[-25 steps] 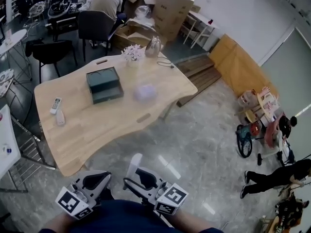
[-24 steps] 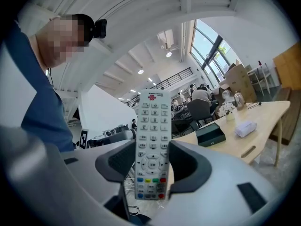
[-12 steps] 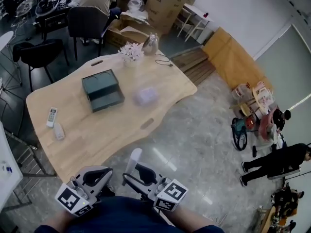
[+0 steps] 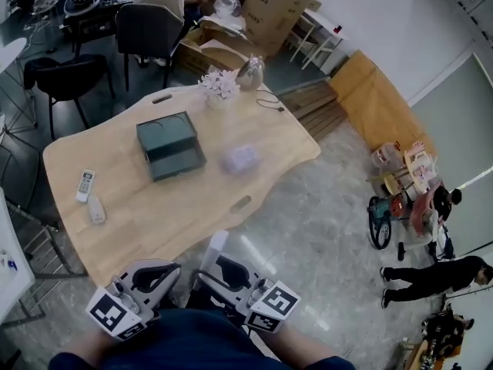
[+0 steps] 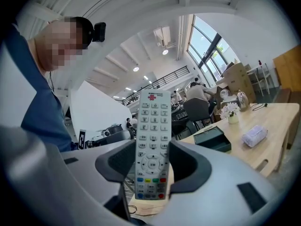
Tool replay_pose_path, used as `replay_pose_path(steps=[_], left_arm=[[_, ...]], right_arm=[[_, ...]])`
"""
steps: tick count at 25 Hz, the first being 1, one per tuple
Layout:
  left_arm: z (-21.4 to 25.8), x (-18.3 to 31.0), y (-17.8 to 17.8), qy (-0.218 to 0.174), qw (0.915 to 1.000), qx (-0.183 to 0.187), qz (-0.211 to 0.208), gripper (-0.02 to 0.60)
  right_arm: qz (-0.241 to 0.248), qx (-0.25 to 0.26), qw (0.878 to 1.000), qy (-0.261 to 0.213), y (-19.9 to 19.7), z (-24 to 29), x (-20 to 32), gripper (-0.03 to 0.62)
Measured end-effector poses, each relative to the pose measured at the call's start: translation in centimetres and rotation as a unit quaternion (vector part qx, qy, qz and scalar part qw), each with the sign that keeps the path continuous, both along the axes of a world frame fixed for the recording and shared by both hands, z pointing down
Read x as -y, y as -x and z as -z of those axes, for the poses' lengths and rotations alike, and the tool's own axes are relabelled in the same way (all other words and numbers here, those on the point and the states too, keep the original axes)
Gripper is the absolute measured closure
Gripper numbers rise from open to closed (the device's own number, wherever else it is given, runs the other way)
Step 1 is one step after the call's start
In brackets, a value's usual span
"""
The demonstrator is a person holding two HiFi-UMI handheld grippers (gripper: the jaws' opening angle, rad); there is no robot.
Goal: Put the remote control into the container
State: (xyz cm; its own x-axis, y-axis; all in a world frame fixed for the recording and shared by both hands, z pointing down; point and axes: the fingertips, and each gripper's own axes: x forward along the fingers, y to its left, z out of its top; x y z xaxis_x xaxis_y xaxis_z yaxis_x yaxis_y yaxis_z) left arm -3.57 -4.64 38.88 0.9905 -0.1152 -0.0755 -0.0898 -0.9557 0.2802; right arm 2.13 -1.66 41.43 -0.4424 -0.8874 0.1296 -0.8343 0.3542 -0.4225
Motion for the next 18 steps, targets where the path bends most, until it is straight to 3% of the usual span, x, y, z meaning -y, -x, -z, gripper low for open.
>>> replay_pose_path(steps=[12, 18], left_arm=[[-0.5, 4.5, -3.6, 0.002, 0.9952, 0.021, 0.096, 0.491], [-1.0, 6.6, -5.8, 0.004, 0.9906, 0.028, 0.134, 0.491]], right_arm=[[0.085, -0.013, 0.996, 0.011, -6.1, -2.5, 6.9, 0.367], [0.127, -0.045, 0.991, 0.015, -9.5, -4.6, 12.5, 0.367]])
